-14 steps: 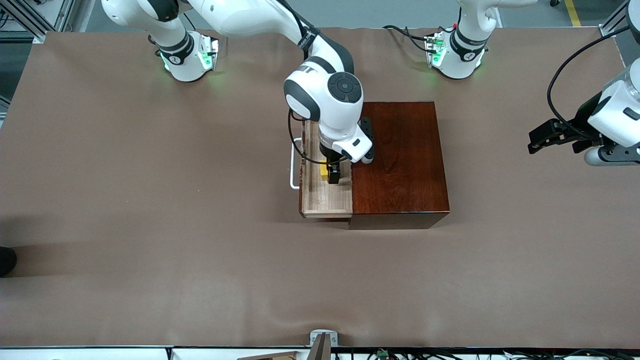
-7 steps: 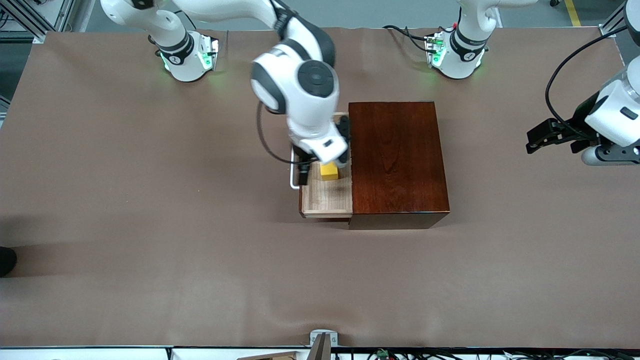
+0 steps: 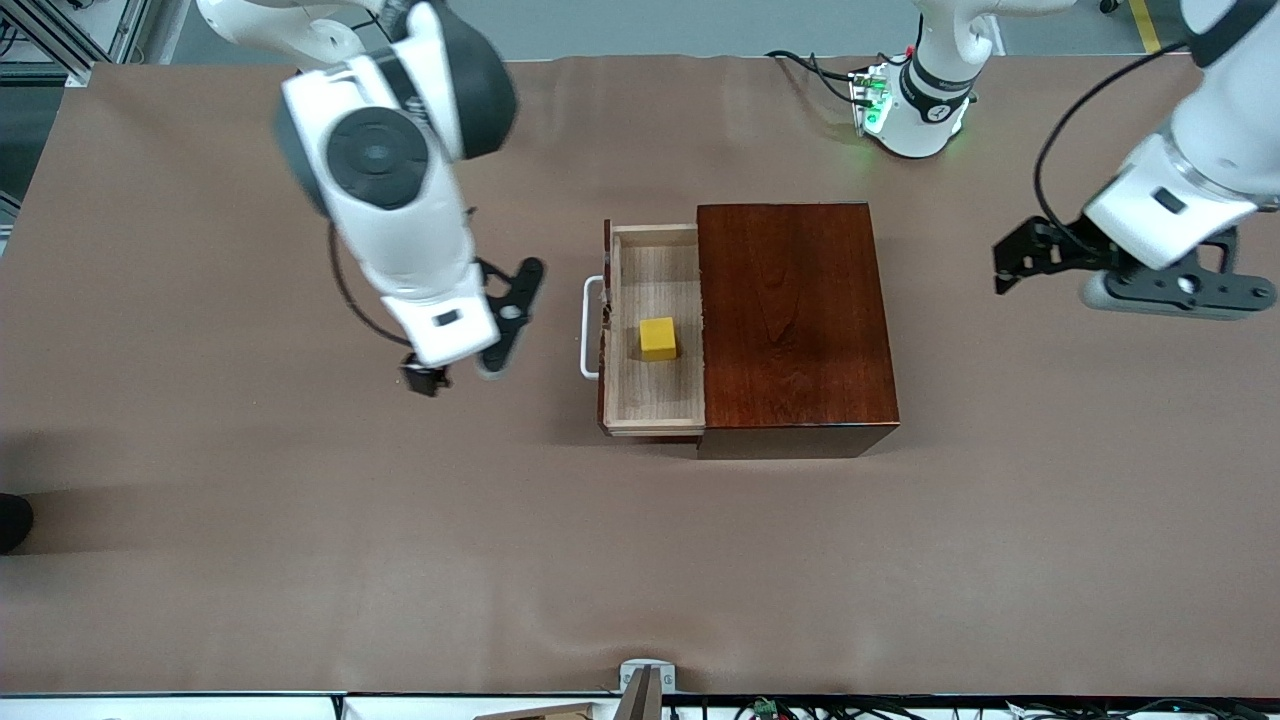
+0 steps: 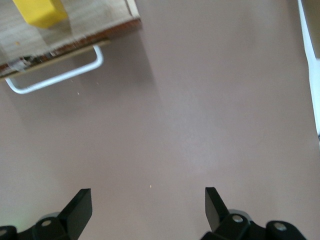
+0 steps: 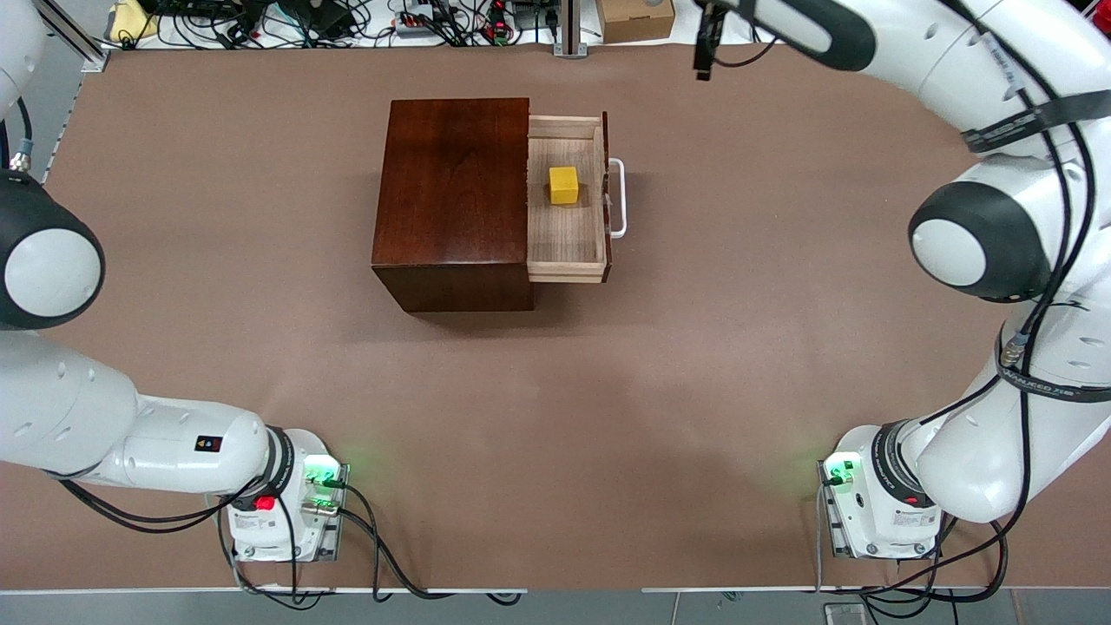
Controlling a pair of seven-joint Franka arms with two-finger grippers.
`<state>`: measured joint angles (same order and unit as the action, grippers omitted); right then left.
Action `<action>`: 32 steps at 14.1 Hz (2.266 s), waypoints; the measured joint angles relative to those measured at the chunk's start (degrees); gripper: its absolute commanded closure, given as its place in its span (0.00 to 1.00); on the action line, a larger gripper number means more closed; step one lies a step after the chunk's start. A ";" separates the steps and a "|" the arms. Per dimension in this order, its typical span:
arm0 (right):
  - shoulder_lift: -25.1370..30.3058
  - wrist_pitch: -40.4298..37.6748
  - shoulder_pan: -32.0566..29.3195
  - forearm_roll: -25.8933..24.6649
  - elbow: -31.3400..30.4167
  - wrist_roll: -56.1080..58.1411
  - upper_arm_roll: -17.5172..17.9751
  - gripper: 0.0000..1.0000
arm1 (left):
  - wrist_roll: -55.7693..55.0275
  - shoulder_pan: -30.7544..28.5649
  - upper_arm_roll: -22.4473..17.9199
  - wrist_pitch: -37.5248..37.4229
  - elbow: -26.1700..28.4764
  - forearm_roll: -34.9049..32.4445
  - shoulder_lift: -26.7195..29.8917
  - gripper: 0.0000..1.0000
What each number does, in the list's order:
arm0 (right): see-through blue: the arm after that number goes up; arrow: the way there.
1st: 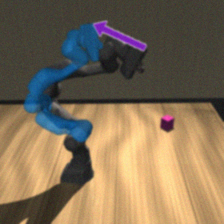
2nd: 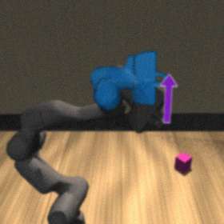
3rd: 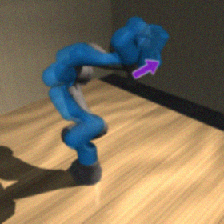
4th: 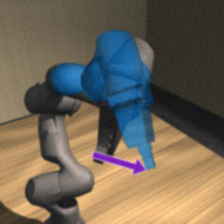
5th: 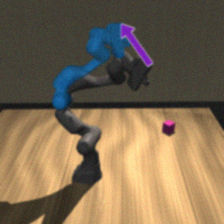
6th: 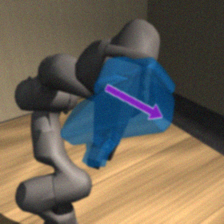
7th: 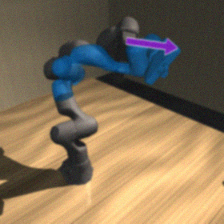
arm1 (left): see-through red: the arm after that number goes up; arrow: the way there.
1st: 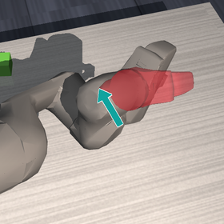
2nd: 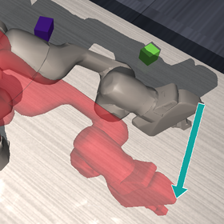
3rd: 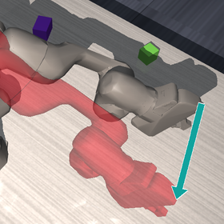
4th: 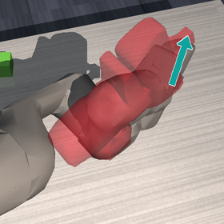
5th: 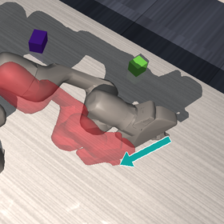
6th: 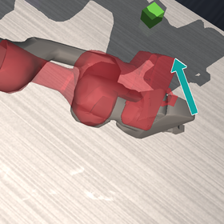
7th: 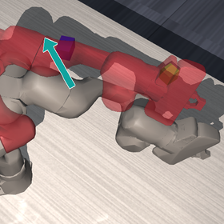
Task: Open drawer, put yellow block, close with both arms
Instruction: 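Open the right gripper and withdraw it from the drawer, then push the drawer front shut with the left gripper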
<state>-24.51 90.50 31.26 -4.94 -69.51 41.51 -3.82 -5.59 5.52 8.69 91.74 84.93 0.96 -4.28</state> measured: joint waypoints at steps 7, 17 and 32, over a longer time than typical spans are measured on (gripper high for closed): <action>4.92 1.64 -16.93 4.52 -5.34 0.10 -0.20 0.00 | -0.34 0.42 13.83 0.03 -1.71 0.13 0.12 0.00; 12.73 3.07 -28.83 6.87 -12.95 -0.70 -0.18 0.00 | 4.82 7.05 26.95 6.94 -0.44 -1.91 -9.16 0.00; 24.16 1.88 -29.33 6.98 -24.68 -42.72 2.53 0.00 | 30.74 23.09 23.17 33.79 -7.41 -18.93 -35.77 0.00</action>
<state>-0.35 92.37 1.93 2.05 -94.18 -1.22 -1.29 25.16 28.60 31.87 125.54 77.52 -17.96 -40.05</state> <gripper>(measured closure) 0.000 0.000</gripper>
